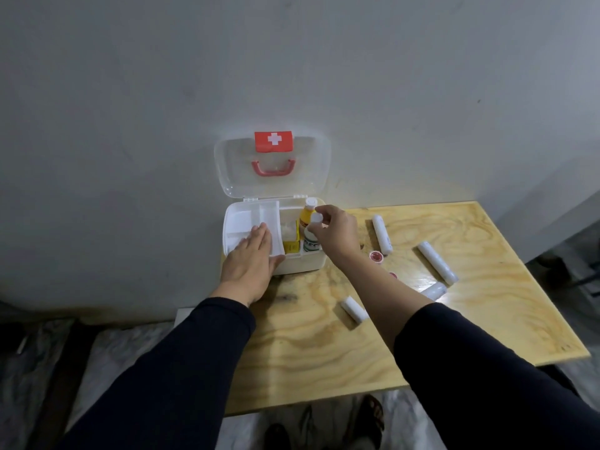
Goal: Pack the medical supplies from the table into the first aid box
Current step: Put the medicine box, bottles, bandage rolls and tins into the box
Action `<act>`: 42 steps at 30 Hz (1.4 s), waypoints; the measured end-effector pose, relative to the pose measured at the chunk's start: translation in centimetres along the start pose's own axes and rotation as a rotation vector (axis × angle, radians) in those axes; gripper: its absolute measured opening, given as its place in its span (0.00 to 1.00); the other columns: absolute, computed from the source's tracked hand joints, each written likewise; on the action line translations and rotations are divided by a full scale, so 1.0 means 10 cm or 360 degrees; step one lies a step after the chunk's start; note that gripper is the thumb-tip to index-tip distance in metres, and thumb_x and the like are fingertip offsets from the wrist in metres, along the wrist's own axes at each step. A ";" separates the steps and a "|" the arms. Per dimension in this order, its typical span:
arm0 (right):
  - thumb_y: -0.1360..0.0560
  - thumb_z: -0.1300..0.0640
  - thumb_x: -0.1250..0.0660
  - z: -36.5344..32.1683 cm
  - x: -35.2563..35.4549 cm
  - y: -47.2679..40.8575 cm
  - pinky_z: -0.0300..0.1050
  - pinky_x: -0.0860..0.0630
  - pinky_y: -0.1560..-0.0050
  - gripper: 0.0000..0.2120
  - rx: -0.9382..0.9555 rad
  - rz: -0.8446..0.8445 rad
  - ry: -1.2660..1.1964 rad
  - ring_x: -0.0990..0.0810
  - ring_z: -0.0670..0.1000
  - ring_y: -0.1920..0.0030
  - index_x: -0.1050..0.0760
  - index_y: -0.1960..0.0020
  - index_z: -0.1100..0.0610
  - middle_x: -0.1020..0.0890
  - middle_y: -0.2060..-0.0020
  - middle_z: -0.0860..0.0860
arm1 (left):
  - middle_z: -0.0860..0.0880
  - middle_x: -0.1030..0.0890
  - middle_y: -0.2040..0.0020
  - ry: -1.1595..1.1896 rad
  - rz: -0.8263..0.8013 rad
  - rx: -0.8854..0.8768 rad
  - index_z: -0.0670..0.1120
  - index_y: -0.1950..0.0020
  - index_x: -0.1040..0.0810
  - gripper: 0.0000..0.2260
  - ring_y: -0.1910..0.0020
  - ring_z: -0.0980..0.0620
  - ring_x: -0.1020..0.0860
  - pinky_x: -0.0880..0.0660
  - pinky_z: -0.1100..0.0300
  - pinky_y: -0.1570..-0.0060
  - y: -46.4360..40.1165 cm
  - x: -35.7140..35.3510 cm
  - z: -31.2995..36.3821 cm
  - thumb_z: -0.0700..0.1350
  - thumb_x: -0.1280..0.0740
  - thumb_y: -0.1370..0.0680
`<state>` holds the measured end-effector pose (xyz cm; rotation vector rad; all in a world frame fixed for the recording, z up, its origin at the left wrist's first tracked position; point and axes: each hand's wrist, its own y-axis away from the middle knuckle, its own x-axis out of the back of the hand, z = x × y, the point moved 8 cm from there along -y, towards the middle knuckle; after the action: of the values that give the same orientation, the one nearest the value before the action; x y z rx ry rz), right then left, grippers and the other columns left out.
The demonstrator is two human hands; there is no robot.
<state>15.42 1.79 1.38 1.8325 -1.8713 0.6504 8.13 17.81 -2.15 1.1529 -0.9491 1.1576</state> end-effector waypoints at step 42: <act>0.30 0.70 0.38 1.74 1.54 0.45 0.43 0.28 0.56 0.22 0.0086 -0.0062 0.0832 0.21 0.57 0.47 0.23 0.38 0.58 0.21 0.46 0.53 | 0.44 0.44 0.22 -0.0142 0.0287 0.0113 0.39 0.23 0.45 0.30 0.23 0.49 0.47 0.52 0.53 0.24 -0.16 -0.06 0.09 0.57 0.55 0.19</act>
<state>10.83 -21.00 -3.20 1.5307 -1.4790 1.0550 9.57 16.80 -2.83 1.2028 -1.1056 1.3020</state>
